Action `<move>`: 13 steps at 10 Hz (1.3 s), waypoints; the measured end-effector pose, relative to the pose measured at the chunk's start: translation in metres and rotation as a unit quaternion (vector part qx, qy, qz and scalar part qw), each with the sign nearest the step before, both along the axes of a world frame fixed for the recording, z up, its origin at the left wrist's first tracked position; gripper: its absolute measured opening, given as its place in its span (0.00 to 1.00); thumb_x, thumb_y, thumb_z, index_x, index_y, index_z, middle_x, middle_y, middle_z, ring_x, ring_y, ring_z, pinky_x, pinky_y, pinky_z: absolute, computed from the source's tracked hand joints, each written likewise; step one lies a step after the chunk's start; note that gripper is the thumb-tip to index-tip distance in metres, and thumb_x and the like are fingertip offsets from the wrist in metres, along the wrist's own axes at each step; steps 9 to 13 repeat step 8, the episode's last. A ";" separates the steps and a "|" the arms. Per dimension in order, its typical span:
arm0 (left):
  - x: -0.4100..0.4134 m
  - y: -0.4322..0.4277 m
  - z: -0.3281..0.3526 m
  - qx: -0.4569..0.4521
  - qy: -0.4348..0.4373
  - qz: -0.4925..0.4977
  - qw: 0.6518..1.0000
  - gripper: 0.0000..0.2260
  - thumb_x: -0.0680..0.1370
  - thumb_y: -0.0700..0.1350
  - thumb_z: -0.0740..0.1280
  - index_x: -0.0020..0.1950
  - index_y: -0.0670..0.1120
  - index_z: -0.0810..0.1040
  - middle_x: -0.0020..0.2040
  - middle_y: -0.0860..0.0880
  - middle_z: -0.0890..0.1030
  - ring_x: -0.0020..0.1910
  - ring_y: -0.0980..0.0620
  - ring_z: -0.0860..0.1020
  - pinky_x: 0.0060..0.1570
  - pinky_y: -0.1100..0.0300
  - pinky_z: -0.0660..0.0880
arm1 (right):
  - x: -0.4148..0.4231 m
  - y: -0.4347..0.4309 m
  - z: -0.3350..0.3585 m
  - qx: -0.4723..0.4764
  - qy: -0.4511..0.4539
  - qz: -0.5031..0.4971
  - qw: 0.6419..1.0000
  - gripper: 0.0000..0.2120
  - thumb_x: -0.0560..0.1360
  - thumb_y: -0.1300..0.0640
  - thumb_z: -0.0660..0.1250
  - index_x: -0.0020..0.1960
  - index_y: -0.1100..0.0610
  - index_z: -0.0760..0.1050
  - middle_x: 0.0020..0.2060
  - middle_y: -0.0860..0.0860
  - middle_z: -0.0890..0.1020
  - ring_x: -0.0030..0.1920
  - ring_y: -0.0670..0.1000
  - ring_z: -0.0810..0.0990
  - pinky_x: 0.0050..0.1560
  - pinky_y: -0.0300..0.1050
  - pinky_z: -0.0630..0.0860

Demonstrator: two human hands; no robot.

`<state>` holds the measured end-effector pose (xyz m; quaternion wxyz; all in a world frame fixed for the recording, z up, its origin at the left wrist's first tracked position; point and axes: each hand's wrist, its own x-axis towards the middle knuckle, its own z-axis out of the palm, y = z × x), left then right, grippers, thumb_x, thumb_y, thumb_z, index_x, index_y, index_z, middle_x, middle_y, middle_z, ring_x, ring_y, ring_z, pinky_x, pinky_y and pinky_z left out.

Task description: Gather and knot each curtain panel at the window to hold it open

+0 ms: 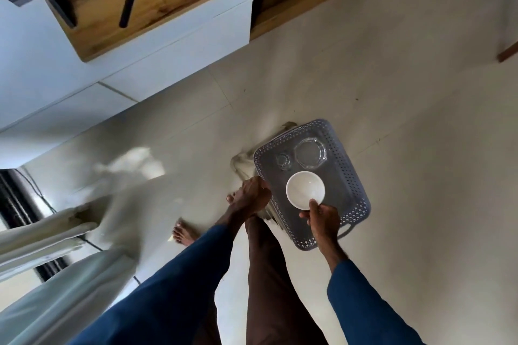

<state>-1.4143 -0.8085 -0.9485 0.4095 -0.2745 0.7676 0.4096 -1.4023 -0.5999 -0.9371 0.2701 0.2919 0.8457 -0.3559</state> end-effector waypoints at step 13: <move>0.037 -0.022 0.025 -0.028 -0.012 0.049 0.998 0.06 0.72 0.46 0.62 0.39 0.46 0.76 0.48 0.39 0.83 0.49 0.38 0.81 0.41 0.54 0.74 | -0.004 -0.031 -0.016 -0.195 -0.267 -0.293 0.897 0.22 0.84 0.47 0.57 0.47 0.65 0.76 0.36 0.59 0.81 0.32 0.53 0.78 0.32 0.45 0.76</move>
